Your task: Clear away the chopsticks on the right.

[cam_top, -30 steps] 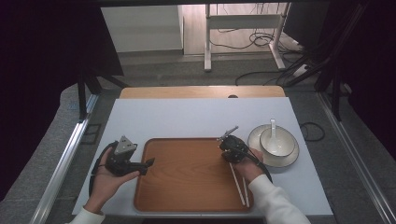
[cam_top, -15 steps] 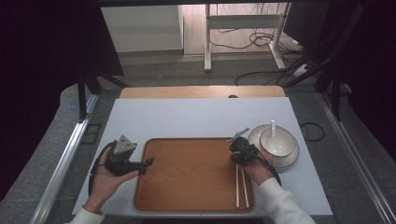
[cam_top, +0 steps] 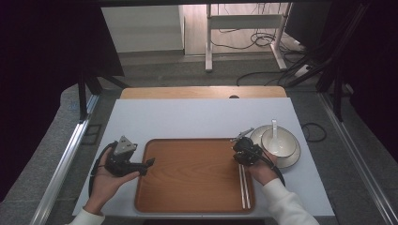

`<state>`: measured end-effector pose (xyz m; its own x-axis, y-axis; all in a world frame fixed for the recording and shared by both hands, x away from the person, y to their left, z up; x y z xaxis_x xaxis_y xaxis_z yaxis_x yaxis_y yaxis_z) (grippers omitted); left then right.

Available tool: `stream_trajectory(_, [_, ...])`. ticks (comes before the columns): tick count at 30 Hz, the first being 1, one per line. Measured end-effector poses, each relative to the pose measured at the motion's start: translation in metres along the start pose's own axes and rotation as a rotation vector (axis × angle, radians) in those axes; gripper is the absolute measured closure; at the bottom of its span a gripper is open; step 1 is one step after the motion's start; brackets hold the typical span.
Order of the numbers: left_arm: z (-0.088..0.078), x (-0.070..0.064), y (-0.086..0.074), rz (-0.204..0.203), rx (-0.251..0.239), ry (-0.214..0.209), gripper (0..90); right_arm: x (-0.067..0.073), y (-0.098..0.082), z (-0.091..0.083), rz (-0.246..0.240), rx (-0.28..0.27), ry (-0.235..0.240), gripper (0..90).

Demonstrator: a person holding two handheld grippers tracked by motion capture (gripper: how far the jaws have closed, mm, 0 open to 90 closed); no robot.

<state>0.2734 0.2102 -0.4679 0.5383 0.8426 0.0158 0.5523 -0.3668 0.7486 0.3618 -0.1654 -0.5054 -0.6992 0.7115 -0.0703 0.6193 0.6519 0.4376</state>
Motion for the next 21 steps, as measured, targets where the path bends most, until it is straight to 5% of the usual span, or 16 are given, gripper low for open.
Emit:
stream_trajectory(9, [-0.001, -0.001, 0.001, -0.001, -0.006, -0.003, 17.8, -0.001, -0.005, -0.049, -0.038, -0.196, 0.083, 87.8])
stream_trajectory(11, [-0.001, 0.0, 0.0, -0.001, -0.006, -0.003, 17.8, -0.005, -0.009, -0.061, -0.044, -0.245, 0.111, 75.4])
stream_trajectory(12, [-0.001, 0.0, 0.0, -0.001, -0.006, -0.004, 17.8, -0.008, -0.012, -0.069, -0.05, -0.261, 0.122, 62.1])
stream_trajectory(14, [-0.001, 0.0, 0.0, -0.001, -0.006, -0.004, 17.8, -0.012, -0.015, -0.077, -0.051, -0.288, 0.129, 53.9])
stream_trajectory(21, [-0.001, -0.002, 0.001, -0.001, -0.011, -0.008, 17.8, -0.025, -0.018, -0.091, -0.009, -0.349, 0.158, 43.1])
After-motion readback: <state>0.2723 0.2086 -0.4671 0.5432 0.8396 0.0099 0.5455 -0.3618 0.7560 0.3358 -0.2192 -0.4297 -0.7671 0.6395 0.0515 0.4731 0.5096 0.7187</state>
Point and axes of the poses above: each handheld gripper's, and its own axes: z roughly forward along the jaws, y roughly out of its top, x roughly to its left, the point moved 2 cm from there along z, roughly forward along the jaws, and after that the axes turned 1 degree about x, right-handed, at the moved point
